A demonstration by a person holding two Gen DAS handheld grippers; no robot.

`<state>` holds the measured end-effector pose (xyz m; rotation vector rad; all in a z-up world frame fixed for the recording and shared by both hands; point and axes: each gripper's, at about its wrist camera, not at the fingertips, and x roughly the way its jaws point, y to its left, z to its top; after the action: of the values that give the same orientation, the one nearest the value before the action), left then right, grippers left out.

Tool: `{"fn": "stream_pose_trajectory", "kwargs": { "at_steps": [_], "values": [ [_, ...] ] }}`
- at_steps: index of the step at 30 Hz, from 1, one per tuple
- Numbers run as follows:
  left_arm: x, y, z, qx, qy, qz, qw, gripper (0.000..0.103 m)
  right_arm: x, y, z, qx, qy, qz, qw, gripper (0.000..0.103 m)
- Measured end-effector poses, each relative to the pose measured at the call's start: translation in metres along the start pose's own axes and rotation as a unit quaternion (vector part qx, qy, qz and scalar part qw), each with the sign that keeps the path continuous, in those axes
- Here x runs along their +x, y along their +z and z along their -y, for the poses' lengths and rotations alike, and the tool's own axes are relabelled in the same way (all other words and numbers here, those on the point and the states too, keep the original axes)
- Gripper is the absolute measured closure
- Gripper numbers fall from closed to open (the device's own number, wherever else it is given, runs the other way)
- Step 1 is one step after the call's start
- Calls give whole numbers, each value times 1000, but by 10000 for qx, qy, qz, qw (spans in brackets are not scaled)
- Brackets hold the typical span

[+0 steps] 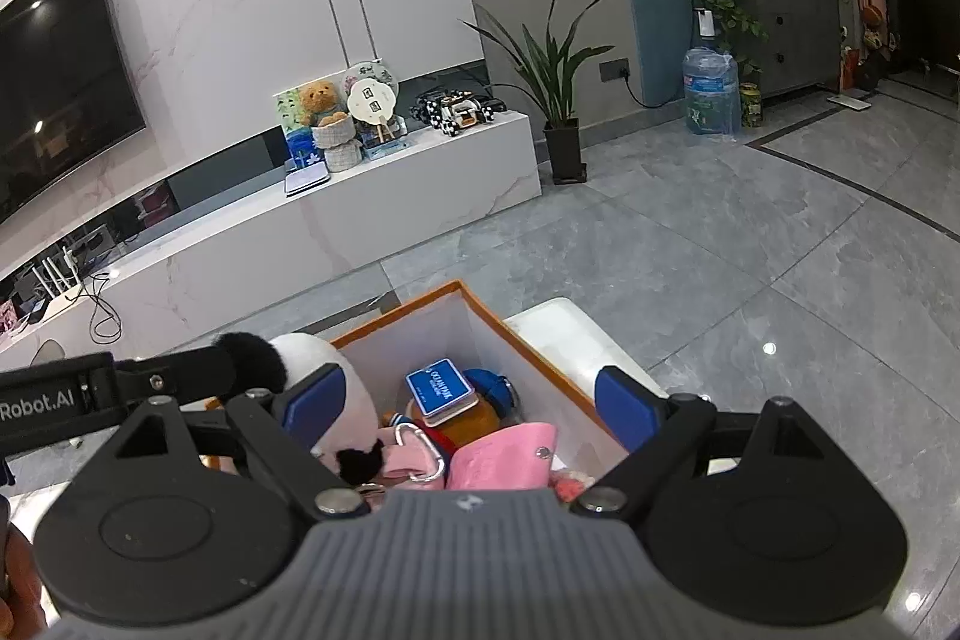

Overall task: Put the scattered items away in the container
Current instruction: 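Lower and release the plush into the box with the left tool while the right tool releases the wallet, then withdraw both tools from the orange box back over the table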

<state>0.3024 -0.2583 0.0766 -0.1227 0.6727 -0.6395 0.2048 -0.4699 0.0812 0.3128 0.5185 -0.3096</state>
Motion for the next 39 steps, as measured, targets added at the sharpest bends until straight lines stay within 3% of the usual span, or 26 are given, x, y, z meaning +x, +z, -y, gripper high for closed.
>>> {"fn": "stream_pose_trajectory", "kwargs": {
  "at_steps": [16,30,35,39],
  "values": [
    [-59,8,-22,-36,203,322,9993,33,-21,3,-30,-214,126,216,9995,12],
    [-166,-4,-94,-261,970,669,9927,33,-32,-16,-99,-718,724,370,9941,12],
    [-196,-24,-126,-394,1330,680,9880,32,-36,-35,-137,-1170,1161,355,9857,14],
    [-216,-49,-160,-713,1588,637,9827,31,-39,-59,-173,-1918,1709,307,9659,25]
  ]
}}
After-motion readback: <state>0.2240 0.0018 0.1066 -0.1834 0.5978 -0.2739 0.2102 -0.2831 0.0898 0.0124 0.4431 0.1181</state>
